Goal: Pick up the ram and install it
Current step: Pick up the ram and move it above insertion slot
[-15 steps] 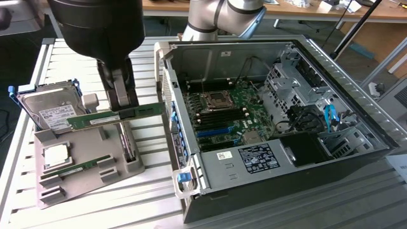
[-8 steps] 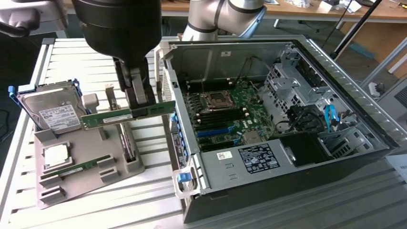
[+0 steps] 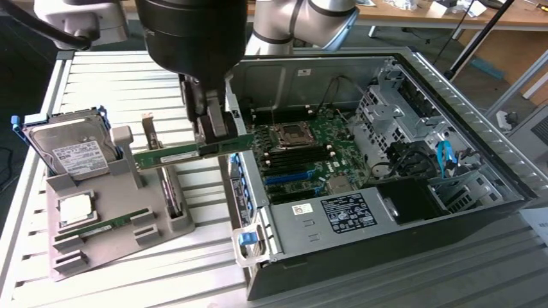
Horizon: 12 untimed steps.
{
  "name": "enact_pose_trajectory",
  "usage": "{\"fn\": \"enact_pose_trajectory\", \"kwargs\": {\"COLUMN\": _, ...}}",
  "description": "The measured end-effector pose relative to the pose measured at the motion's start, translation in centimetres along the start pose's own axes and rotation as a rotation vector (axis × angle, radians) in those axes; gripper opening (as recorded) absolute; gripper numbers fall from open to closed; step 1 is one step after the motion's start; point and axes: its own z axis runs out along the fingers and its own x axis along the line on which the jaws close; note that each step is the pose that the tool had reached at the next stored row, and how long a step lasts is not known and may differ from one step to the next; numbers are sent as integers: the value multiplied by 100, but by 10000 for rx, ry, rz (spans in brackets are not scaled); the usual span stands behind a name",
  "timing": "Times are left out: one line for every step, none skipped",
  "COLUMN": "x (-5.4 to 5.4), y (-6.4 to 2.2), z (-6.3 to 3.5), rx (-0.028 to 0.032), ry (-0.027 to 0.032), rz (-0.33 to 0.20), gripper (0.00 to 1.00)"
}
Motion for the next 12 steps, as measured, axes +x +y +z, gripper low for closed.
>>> {"fn": "enact_pose_trajectory", "kwargs": {"x": 5, "y": -35, "z": 1, "rx": -1, "ry": 1, "rz": -1, "gripper": 15}}
{"fn": "enact_pose_trajectory", "kwargs": {"x": 7, "y": -55, "z": 2, "rx": -1, "ry": 0, "rz": -1, "gripper": 15}}
{"fn": "enact_pose_trajectory", "kwargs": {"x": 11, "y": -85, "z": 4, "rx": -1, "ry": 0, "rz": -1, "gripper": 15}}
{"fn": "enact_pose_trajectory", "kwargs": {"x": 14, "y": -106, "z": 5, "rx": -1, "ry": 1, "rz": -3, "gripper": 15}}
{"fn": "enact_pose_trajectory", "kwargs": {"x": 17, "y": -130, "z": 6, "rx": -1, "ry": 1, "rz": -3, "gripper": 15}}
{"fn": "enact_pose_trajectory", "kwargs": {"x": 20, "y": -151, "z": 7, "rx": -1, "ry": 0, "rz": -3, "gripper": 15}}
{"fn": "enact_pose_trajectory", "kwargs": {"x": 23, "y": -175, "z": 8, "rx": -1, "ry": 0, "rz": -4, "gripper": 15}}
{"fn": "enact_pose_trajectory", "kwargs": {"x": 26, "y": -199, "z": 10, "rx": 0, "ry": 0, "rz": -5, "gripper": 15}}
{"fn": "enact_pose_trajectory", "kwargs": {"x": 30, "y": -228, "z": 11, "rx": -1, "ry": 0, "rz": -5, "gripper": 15}}
{"fn": "enact_pose_trajectory", "kwargs": {"x": 34, "y": -255, "z": 12, "rx": -1, "ry": 0, "rz": -6, "gripper": 15}}
{"fn": "enact_pose_trajectory", "kwargs": {"x": 37, "y": -281, "z": 13, "rx": -1, "ry": 1, "rz": -6, "gripper": 15}}
{"fn": "enact_pose_trajectory", "kwargs": {"x": 41, "y": -312, "z": 15, "rx": 0, "ry": 0, "rz": -6, "gripper": 15}}
